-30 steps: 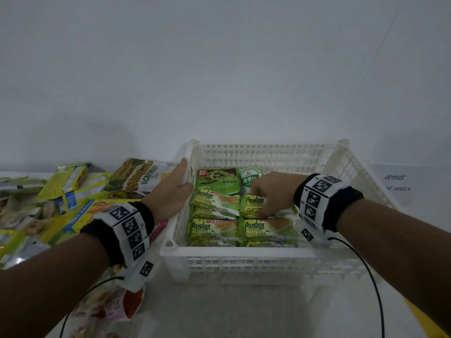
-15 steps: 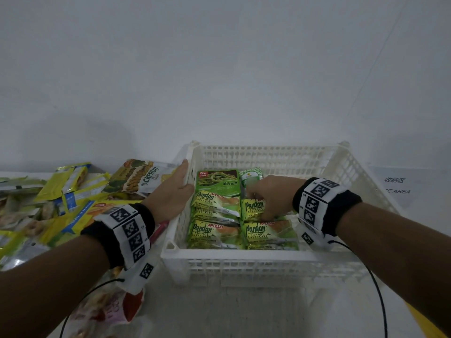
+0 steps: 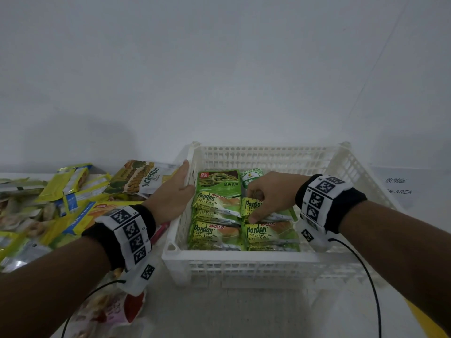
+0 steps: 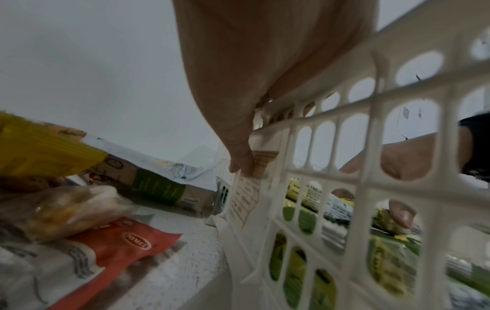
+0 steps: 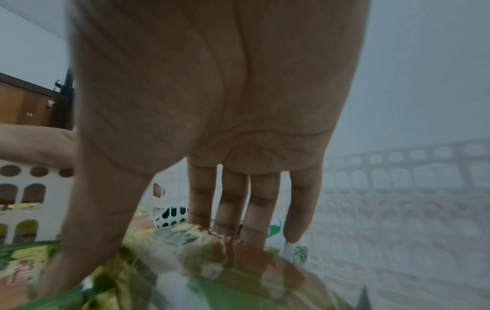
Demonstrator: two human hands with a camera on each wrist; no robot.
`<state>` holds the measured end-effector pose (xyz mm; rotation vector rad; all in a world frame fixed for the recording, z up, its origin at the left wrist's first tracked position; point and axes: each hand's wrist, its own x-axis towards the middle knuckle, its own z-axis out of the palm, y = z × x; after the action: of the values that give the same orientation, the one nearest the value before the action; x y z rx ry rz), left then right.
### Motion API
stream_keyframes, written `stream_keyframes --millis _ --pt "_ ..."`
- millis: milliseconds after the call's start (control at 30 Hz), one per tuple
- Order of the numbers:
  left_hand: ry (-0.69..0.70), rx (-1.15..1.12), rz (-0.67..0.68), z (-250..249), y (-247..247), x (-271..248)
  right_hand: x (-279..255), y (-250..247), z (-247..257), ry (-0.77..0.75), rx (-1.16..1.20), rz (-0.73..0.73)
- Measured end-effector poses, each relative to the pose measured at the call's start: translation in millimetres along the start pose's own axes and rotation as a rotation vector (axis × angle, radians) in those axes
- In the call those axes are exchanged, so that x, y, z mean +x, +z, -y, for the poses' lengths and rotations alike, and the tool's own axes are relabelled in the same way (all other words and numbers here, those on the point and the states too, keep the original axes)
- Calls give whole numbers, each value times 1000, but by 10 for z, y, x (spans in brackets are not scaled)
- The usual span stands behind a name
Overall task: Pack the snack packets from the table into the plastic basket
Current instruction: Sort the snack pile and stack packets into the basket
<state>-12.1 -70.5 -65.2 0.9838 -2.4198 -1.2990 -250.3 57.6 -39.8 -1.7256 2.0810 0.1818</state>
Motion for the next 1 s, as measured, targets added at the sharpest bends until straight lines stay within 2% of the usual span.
stream_keyframes --millis 367,667,1000 --pt "7 7 4 3 -7 -10 -14 -7 37 -7 7 16" --pt "27 28 8 27 -12 -1 66 -71 223 -81 -13 -132" --pt "41 57 -6 49 -18 13 279 -19 532 -123 -95 -78"
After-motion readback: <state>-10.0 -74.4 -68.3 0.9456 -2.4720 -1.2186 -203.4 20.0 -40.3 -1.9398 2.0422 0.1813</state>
